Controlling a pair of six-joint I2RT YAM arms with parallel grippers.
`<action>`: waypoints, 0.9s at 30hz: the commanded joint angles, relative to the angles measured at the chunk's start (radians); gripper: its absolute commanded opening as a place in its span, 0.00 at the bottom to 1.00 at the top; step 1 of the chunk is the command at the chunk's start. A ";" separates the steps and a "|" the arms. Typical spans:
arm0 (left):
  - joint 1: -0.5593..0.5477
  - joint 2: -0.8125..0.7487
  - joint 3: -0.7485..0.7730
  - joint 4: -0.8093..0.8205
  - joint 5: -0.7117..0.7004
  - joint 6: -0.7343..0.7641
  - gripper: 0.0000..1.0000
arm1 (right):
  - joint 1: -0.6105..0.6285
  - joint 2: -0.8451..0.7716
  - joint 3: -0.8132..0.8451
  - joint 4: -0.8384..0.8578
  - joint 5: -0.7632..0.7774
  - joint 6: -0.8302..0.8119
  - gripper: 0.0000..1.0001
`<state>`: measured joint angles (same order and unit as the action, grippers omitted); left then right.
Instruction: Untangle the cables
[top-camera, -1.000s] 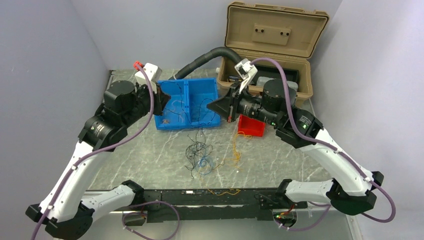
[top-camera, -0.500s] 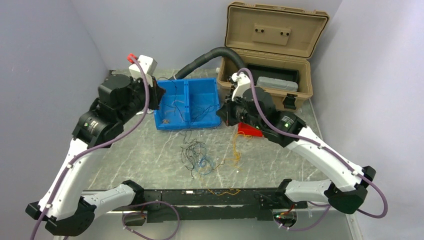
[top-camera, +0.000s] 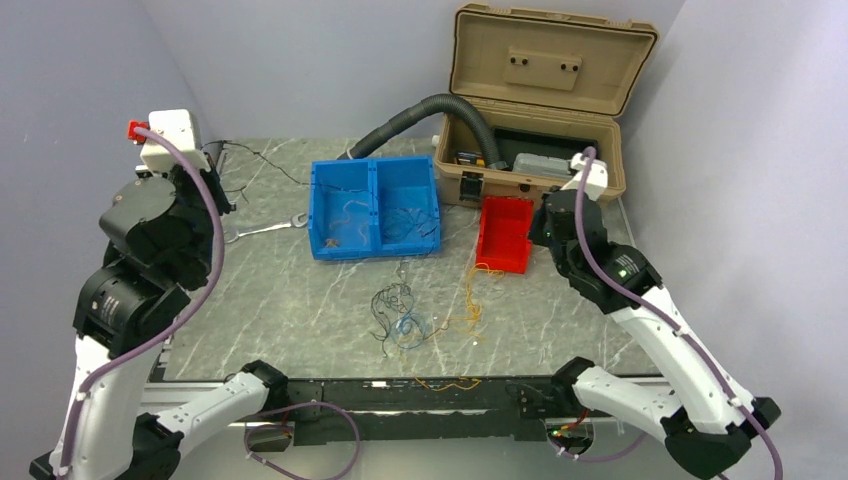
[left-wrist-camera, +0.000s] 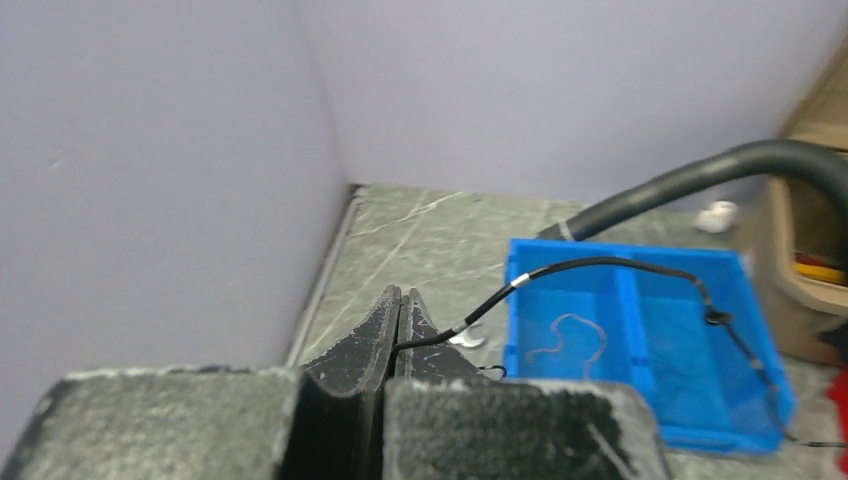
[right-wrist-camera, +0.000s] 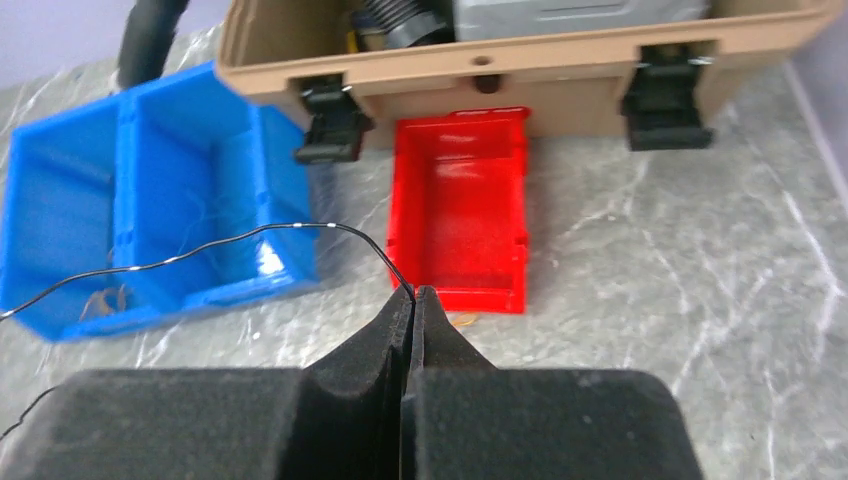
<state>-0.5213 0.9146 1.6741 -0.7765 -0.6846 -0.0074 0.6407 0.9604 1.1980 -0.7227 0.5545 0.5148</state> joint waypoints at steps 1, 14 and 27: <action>0.022 0.007 -0.027 0.021 -0.197 0.038 0.00 | -0.071 -0.074 -0.003 0.001 0.089 0.027 0.00; 0.028 0.066 0.098 0.075 0.003 0.015 0.00 | -0.079 -0.010 0.277 0.096 0.017 -0.146 0.00; 0.028 -0.257 -0.480 0.355 0.176 -0.288 0.00 | -0.078 -0.310 -0.123 0.309 -0.121 -0.052 0.00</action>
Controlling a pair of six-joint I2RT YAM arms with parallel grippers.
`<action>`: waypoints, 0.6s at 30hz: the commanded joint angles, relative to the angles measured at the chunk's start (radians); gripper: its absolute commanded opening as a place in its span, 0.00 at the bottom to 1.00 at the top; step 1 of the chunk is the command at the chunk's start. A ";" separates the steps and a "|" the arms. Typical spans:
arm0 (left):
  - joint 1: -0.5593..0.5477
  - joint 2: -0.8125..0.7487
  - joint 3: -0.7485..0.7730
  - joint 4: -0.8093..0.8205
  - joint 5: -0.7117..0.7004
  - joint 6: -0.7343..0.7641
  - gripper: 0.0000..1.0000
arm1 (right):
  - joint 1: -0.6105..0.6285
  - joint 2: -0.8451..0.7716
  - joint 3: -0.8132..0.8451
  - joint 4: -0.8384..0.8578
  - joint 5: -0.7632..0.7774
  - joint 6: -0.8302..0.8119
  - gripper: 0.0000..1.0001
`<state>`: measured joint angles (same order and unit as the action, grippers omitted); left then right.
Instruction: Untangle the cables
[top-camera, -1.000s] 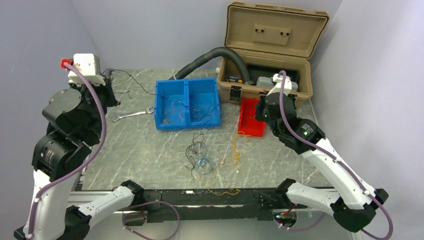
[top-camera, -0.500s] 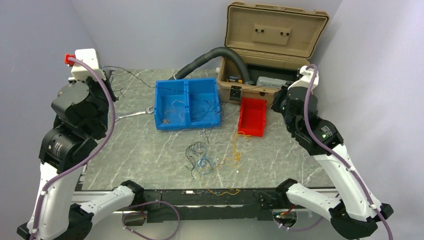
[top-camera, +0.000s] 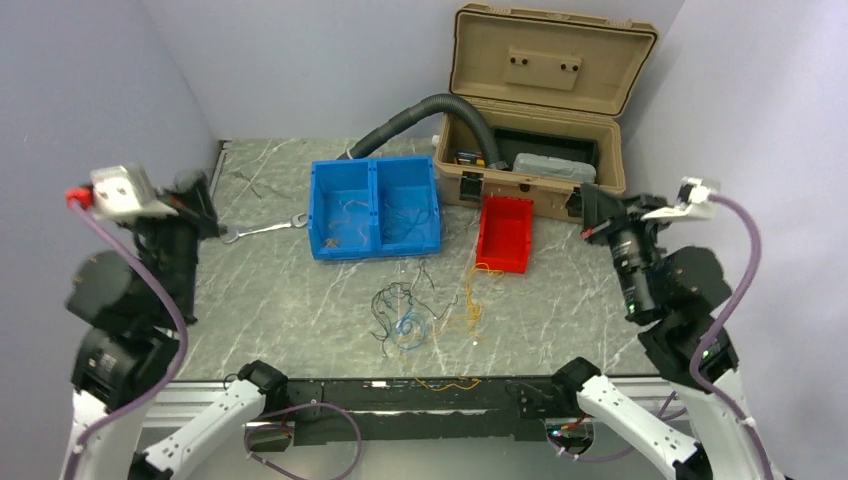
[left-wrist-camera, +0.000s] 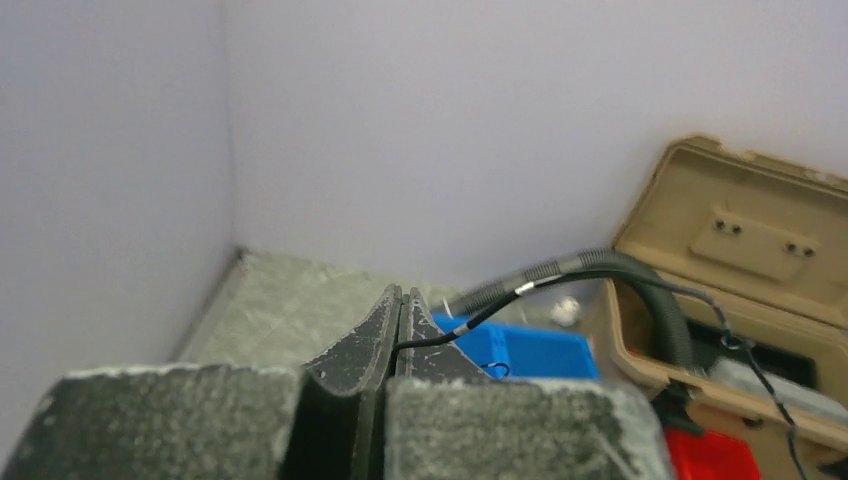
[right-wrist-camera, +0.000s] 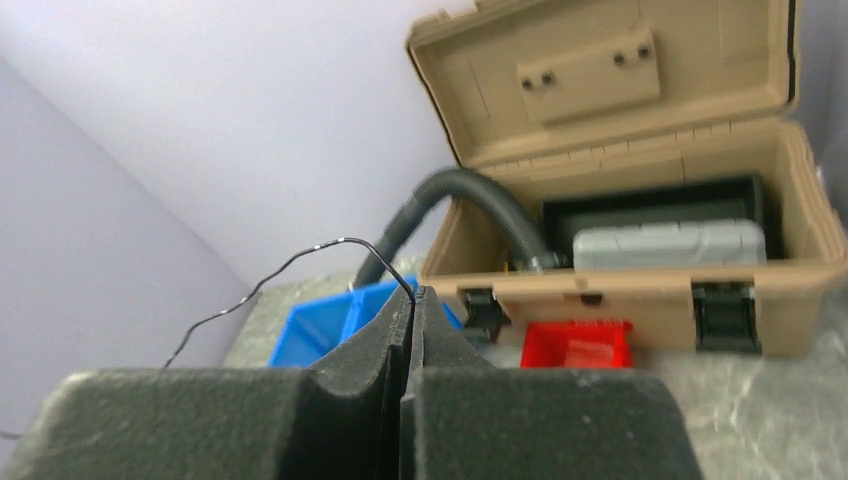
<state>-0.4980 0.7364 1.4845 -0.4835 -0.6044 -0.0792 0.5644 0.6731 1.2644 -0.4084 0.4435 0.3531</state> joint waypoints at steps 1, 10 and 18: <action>0.005 -0.077 -0.357 0.051 0.146 -0.266 0.00 | -0.003 -0.012 -0.225 -0.044 -0.013 0.145 0.00; 0.019 0.049 -0.244 -0.166 -0.051 -0.227 0.00 | -0.004 0.028 -0.019 -0.384 0.453 0.204 0.00; 0.031 -0.004 -0.307 -0.003 0.263 -0.228 0.00 | -0.005 -0.032 -0.084 -0.250 0.282 0.146 0.00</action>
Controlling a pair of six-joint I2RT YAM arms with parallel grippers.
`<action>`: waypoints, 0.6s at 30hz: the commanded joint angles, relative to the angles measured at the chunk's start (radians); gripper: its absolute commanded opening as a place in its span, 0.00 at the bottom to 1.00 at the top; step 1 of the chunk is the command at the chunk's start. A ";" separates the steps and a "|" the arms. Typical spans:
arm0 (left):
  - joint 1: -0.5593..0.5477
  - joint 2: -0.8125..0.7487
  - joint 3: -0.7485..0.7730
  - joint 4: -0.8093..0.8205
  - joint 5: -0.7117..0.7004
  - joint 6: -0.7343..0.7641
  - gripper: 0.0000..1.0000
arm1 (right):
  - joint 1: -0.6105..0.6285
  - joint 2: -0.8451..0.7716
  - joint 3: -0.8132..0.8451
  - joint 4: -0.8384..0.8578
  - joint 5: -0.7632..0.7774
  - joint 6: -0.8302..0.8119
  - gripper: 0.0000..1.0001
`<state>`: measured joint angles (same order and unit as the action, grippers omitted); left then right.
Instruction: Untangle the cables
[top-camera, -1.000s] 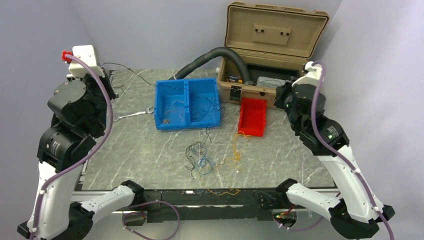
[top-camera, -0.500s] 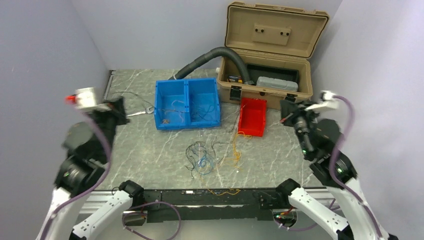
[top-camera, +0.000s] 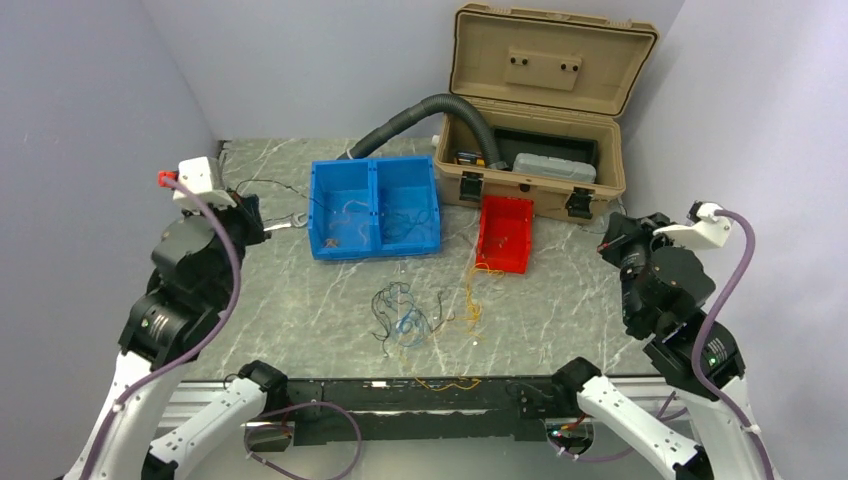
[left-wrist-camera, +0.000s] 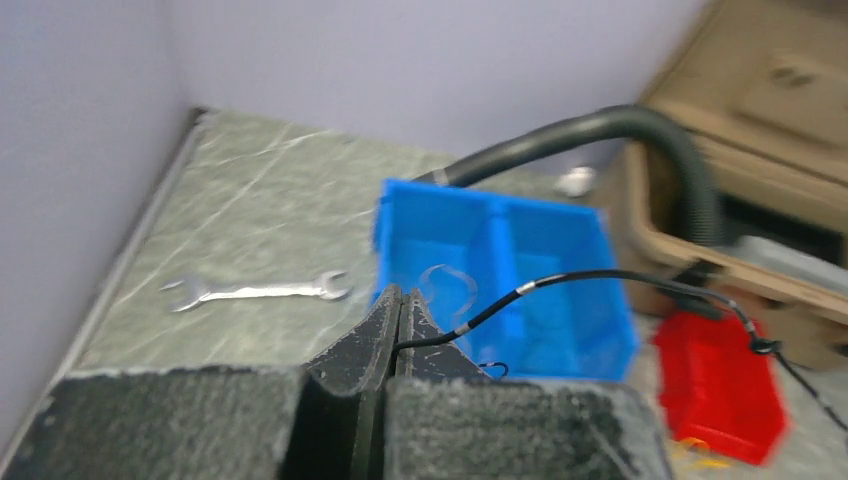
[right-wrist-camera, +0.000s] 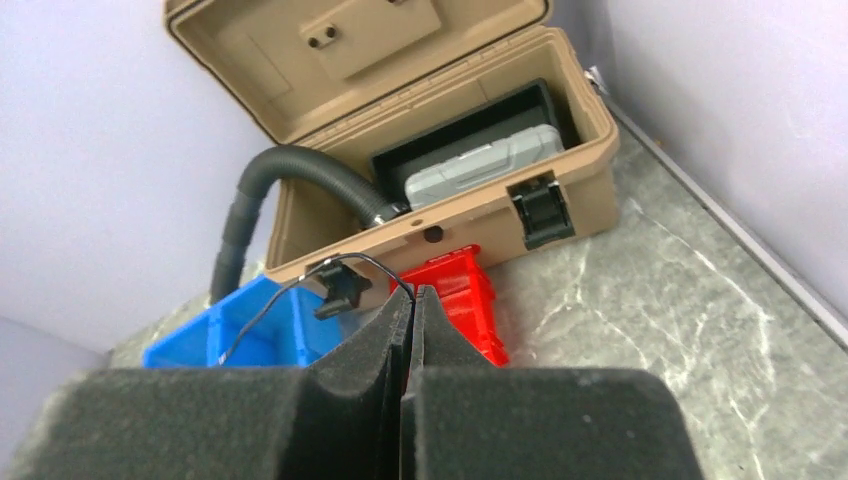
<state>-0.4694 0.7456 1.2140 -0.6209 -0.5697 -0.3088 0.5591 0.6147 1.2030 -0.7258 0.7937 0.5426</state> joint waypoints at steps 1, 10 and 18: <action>0.002 0.004 -0.043 0.156 0.303 -0.007 0.00 | 0.000 0.045 -0.008 0.071 -0.085 -0.054 0.00; -0.050 0.381 0.141 0.170 0.809 -0.103 0.00 | 0.000 0.280 0.253 0.037 -0.170 -0.171 0.00; -0.262 0.737 0.357 0.219 0.840 -0.113 0.00 | -0.002 0.401 0.335 0.021 -0.190 -0.195 0.00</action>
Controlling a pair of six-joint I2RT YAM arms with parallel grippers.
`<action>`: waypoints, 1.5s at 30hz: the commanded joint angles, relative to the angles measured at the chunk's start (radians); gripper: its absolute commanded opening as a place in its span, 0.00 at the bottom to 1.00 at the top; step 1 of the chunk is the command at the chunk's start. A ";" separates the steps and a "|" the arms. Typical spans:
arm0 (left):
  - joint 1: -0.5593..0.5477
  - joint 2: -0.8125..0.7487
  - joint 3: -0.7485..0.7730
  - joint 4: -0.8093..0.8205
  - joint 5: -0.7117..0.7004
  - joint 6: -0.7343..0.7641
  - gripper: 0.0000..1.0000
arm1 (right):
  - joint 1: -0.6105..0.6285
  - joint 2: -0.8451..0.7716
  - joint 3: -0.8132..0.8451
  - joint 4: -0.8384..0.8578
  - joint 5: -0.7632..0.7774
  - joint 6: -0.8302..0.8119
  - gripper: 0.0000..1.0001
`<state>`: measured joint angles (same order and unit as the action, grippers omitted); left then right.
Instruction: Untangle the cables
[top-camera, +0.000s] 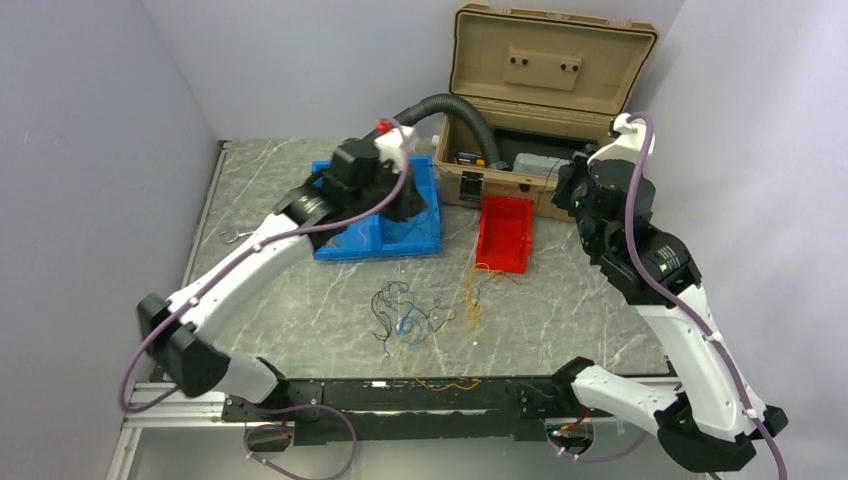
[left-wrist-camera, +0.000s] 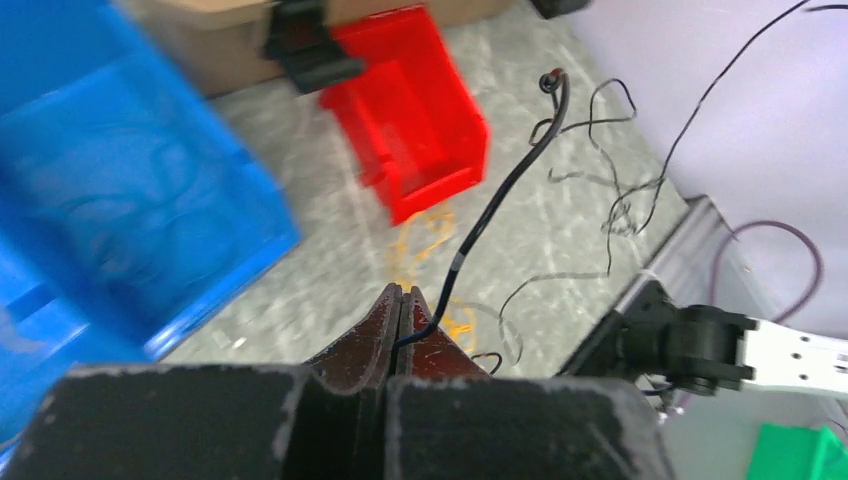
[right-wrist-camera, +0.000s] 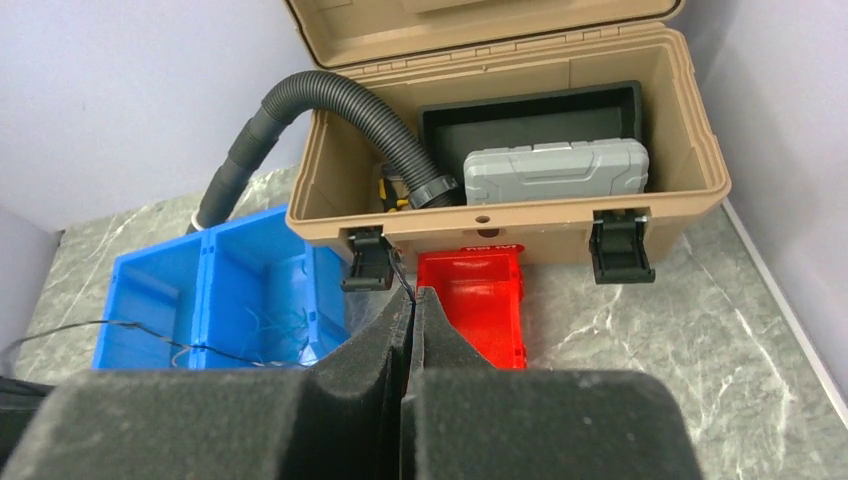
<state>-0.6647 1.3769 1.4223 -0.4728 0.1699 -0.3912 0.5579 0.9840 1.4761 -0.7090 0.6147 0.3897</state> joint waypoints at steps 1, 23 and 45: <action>-0.083 0.155 0.189 0.067 0.112 -0.032 0.00 | -0.003 0.048 0.072 0.000 -0.004 -0.047 0.00; -0.216 0.709 0.522 0.038 -0.182 0.004 0.00 | -0.304 0.343 0.039 0.134 -0.387 -0.029 0.00; -0.249 0.820 0.521 0.174 -0.312 0.010 0.00 | -0.339 0.488 -0.399 0.373 -0.413 0.101 0.00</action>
<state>-0.9012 2.1567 1.8919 -0.3195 -0.1520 -0.3939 0.2302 1.4315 1.1019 -0.4229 0.2302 0.4622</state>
